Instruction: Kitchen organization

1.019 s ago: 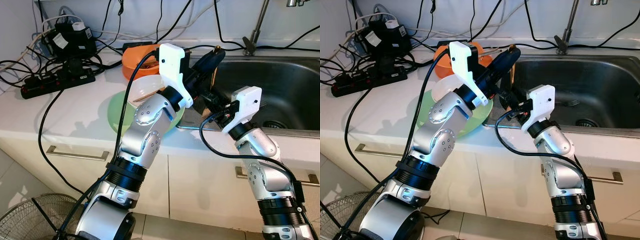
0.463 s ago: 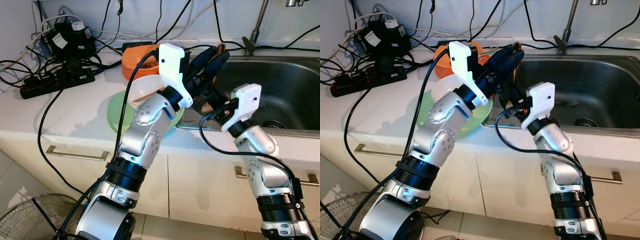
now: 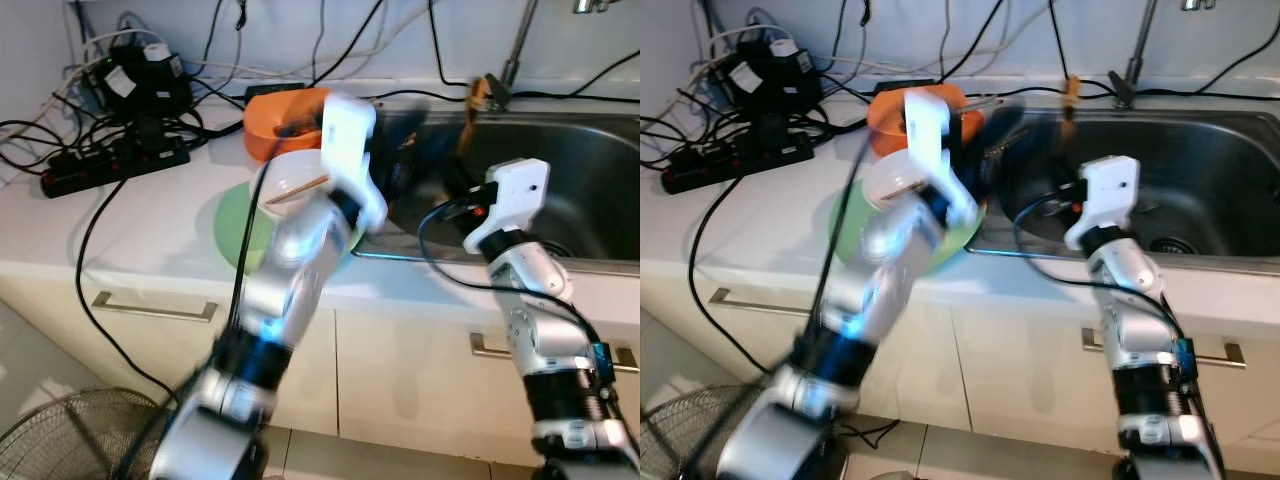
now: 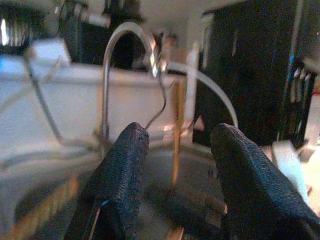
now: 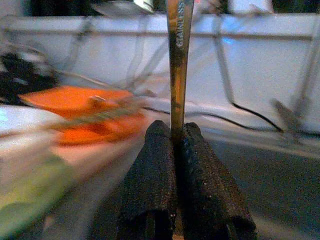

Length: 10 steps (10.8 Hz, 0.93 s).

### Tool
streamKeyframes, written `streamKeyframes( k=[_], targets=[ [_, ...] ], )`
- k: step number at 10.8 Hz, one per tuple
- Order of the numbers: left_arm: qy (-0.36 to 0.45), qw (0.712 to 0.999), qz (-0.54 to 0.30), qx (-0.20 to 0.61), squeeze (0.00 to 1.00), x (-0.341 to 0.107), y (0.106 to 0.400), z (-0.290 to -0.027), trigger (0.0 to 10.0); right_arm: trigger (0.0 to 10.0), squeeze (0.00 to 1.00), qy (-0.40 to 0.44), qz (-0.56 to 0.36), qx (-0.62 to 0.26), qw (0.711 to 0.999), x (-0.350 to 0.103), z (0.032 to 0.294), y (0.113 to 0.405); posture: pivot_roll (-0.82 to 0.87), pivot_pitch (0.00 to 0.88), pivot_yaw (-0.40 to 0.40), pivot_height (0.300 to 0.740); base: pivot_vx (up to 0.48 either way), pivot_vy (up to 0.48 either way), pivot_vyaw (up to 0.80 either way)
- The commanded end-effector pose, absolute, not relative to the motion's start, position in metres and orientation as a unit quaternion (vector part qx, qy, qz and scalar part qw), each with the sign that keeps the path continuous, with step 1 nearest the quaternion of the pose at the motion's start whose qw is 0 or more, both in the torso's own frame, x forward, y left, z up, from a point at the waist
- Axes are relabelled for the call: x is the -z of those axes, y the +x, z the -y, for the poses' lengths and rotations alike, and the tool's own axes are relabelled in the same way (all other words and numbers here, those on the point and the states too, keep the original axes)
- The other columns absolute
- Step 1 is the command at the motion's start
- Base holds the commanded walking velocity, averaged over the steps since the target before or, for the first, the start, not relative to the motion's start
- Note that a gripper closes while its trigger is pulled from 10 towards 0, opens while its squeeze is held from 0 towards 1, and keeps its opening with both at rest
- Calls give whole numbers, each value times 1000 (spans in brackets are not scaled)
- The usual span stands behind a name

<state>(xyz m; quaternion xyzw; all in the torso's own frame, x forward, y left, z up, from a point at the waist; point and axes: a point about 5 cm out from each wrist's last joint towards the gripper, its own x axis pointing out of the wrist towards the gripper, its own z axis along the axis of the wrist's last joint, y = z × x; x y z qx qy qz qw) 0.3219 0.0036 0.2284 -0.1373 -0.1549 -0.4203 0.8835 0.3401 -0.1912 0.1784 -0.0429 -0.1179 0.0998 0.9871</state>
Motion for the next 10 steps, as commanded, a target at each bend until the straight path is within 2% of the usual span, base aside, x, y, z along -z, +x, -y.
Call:
streamKeyframes(
  k=[1,3,5,10],
  targets=[
    [-134,885,154,417,0,-228,320,-4,10000,10000,0,-50,130,-82,987,-183,195,344,14,0,95,740,0,0,0],
    [-111,900,133,399,0,-209,319,-17,10000,10000,0,-57,123,-15,991,-179,218,349,20,0,97,740,0,0,0],
    [-96,906,111,397,0,-193,316,-22,10000,10000,0,-60,116,20,991,-175,231,354,16,0,103,740,0,0,0],
    [-39,897,38,438,0,-147,300,-12,10000,10000,0,-61,86,50,993,-156,231,365,28,0,105,740,0,0,0]
  ],
)
